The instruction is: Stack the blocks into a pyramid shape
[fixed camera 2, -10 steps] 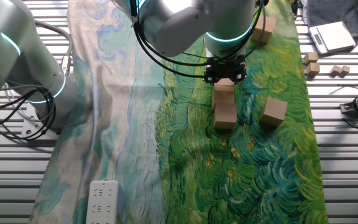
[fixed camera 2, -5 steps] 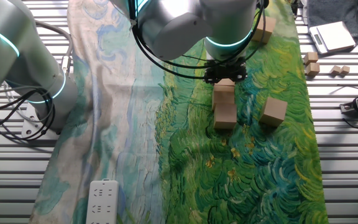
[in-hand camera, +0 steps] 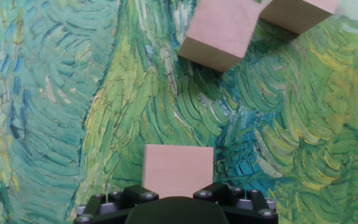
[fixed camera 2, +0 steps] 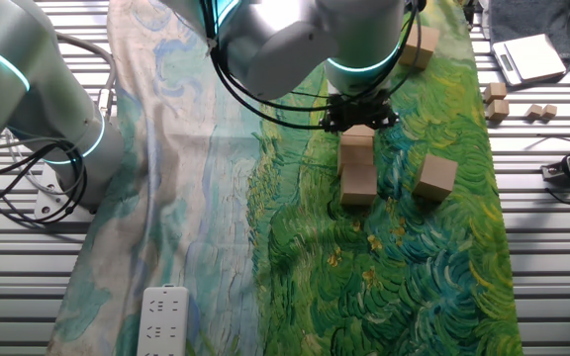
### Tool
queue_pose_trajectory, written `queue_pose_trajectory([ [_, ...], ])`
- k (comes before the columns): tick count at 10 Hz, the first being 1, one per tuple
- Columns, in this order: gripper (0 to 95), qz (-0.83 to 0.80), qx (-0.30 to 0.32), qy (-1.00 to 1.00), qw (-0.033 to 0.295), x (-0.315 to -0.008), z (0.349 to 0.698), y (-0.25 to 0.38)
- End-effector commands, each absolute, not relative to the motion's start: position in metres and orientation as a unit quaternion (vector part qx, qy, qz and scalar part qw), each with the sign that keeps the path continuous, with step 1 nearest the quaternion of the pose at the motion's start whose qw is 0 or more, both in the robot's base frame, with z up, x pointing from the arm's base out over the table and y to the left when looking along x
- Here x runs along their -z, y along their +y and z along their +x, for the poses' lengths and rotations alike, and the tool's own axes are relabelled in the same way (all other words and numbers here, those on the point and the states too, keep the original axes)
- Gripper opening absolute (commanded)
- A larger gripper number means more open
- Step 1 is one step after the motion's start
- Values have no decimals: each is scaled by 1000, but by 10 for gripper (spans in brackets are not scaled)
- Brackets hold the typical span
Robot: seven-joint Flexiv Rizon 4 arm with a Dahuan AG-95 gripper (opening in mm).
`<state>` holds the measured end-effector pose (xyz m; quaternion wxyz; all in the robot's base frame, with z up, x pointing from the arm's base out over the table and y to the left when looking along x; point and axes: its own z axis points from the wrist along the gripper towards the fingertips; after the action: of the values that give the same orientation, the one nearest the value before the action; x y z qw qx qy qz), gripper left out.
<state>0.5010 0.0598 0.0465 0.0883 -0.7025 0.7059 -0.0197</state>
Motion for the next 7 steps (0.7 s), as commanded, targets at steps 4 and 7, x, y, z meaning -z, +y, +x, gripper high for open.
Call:
queue_pose_trajectory([
  [4,760,-689,15,720,86,-56,499,70],
  [7,760,-691,18,718,85,-56,499,73],
])
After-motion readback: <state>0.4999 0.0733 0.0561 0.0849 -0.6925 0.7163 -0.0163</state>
